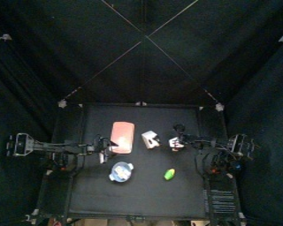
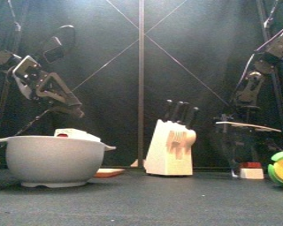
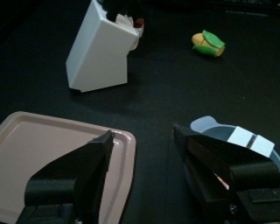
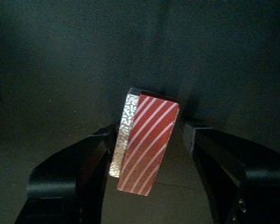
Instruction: Grab salmon sushi
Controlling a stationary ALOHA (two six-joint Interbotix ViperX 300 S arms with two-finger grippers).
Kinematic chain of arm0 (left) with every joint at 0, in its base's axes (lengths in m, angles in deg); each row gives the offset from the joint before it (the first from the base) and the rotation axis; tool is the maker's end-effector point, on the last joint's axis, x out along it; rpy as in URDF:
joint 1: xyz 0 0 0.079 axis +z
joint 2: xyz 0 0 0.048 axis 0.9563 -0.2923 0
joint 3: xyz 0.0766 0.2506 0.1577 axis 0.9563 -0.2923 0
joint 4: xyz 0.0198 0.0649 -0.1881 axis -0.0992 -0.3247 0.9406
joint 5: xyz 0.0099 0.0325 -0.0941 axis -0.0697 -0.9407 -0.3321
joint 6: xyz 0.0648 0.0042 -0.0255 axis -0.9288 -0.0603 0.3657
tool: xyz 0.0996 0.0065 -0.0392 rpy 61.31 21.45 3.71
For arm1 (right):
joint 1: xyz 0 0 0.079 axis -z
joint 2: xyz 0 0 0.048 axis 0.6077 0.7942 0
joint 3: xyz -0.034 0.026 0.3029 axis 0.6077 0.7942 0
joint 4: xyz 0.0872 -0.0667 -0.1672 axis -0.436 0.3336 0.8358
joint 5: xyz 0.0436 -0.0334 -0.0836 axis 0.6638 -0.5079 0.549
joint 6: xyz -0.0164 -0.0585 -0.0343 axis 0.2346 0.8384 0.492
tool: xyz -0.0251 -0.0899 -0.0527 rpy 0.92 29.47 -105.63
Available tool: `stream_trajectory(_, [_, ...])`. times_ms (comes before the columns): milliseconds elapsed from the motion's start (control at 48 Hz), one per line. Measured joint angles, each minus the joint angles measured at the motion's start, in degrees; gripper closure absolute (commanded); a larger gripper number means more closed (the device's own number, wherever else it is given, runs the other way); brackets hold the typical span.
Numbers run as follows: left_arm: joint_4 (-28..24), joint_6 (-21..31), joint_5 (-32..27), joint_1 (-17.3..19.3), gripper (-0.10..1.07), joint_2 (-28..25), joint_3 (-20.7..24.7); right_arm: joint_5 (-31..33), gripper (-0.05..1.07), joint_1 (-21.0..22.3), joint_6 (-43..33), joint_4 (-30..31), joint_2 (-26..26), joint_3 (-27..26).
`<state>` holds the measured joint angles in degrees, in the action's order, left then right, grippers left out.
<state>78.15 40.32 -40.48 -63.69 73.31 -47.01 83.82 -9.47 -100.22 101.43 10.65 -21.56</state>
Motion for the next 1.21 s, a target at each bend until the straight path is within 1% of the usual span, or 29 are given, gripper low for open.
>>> stream_trajectory(375, [-0.1, 0.0, 0.0, 0.0, 0.07, 0.0, 0.0, 0.2, 0.11, 0.0, 0.0, 0.0, 0.2, 0.0])
stream_trajectory(688, [-0.1, 0.0, 0.0, 0.0, 0.07, 0.0, 0.0, 1.8, 0.12, -0.4, 0.1, 0.0, 0.2, 0.0])
stream_trajectory(812, [-0.1, 0.0, 0.0, 0.0, 0.07, 0.0, 0.0, 1.9, 0.2, -0.7, 0.1, 0.0, 0.2, 0.0])
stream_trajectory(958, [-0.1, 0.0, 0.0, 0.0, 0.07, 0.0, -0.2, 2.1, 0.36, -1.0, 0.2, -0.1, 0.1, 0.0])
stream_trajectory(1062, [-0.1, 0.0, 0.0, 0.0, 0.07, 0.0, -0.2, 2.1, 0.45, -1.0, 0.2, -0.5, 0.2, -0.1])
stream_trajectory(1208, [-0.1, 0.0, 0.0, 0.0, 0.07, 0.0, -0.2, 2.4, 0.47, -1.2, 0.7, -1.4, 0.0, -0.8])
